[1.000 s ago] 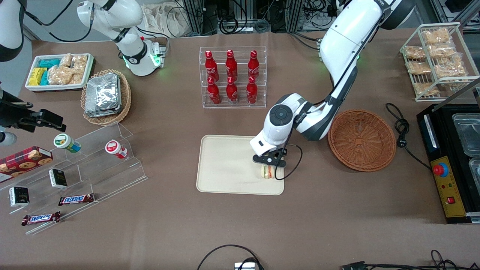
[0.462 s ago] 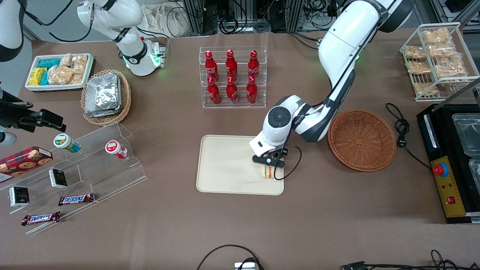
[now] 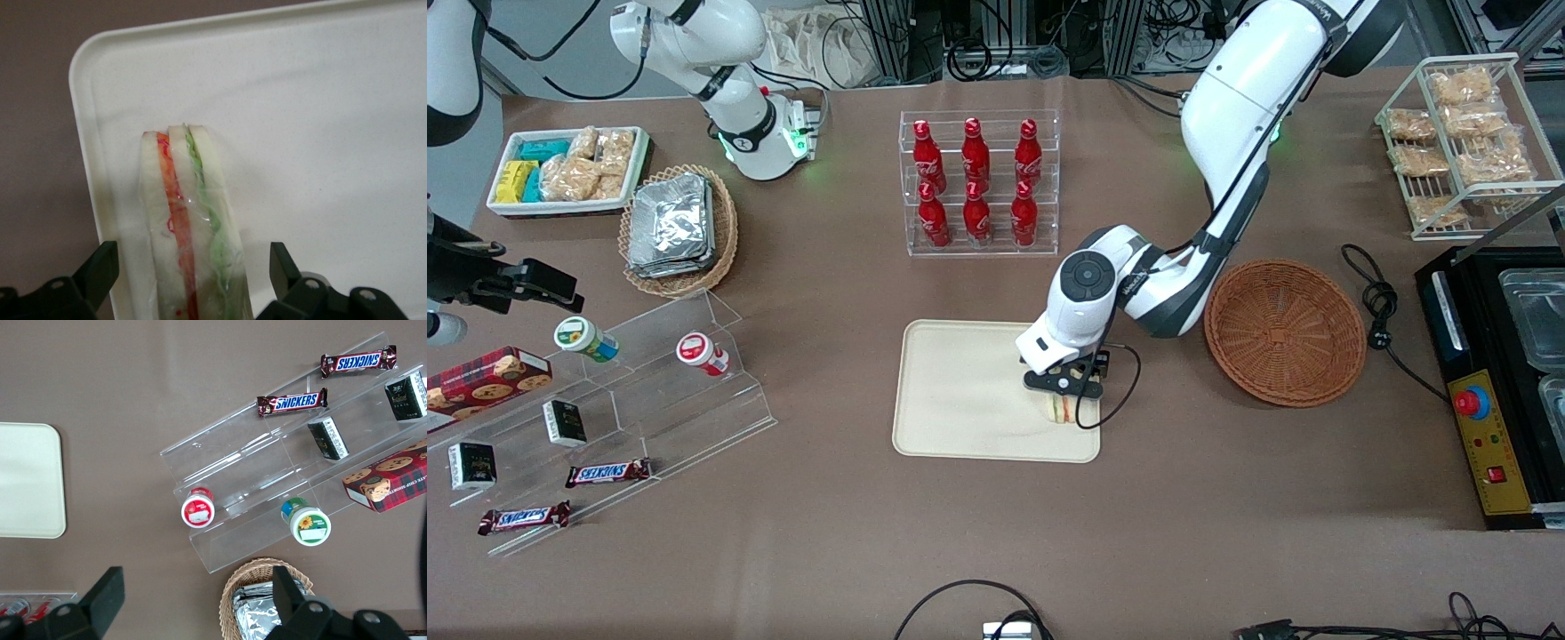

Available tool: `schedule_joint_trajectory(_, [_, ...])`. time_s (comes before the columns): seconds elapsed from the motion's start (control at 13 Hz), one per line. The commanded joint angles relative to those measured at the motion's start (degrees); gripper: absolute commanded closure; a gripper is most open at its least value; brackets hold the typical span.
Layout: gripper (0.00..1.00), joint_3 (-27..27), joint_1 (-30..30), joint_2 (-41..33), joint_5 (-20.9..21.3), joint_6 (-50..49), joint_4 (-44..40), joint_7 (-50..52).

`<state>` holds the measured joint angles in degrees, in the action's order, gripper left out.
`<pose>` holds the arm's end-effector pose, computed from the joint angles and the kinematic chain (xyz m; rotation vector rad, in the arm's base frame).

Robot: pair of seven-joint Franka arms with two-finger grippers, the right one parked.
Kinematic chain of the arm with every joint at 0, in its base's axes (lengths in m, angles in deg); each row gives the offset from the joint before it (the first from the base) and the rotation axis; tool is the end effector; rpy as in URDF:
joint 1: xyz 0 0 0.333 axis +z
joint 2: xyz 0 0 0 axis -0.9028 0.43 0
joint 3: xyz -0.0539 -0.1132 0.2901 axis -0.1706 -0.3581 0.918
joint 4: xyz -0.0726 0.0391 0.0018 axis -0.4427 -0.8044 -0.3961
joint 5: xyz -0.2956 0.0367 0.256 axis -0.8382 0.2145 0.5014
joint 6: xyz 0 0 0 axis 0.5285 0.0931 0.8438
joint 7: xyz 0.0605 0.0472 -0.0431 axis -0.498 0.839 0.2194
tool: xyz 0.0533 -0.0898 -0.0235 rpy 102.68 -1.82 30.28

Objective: Place sandwich from basket to tray
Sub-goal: 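Carry the sandwich to the cream tray and release it there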

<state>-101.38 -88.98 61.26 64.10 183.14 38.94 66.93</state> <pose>0.5452 -0.4139 0.2279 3.0915 -0.2941 0.1199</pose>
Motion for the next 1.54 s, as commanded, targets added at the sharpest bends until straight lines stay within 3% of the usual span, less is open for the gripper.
schedule_joint_trajectory(0.0, [0.0,0.58,-0.51,-1.85,1.09,-5.95,-3.64,2.24])
schedule_joint_trajectory(0.31, [0.0,1.9,-0.34,-5.27,0.65,-12.55,-7.79,4.62])
schedule_joint_trajectory(0.85, [0.0,11.03,-0.34,-15.82,-0.14,-26.26,-8.41,6.2])
schedule_joint_trajectory(1.46, [0.0,15.87,-0.25,-19.08,-2.96,-28.9,-7.97,5.06])
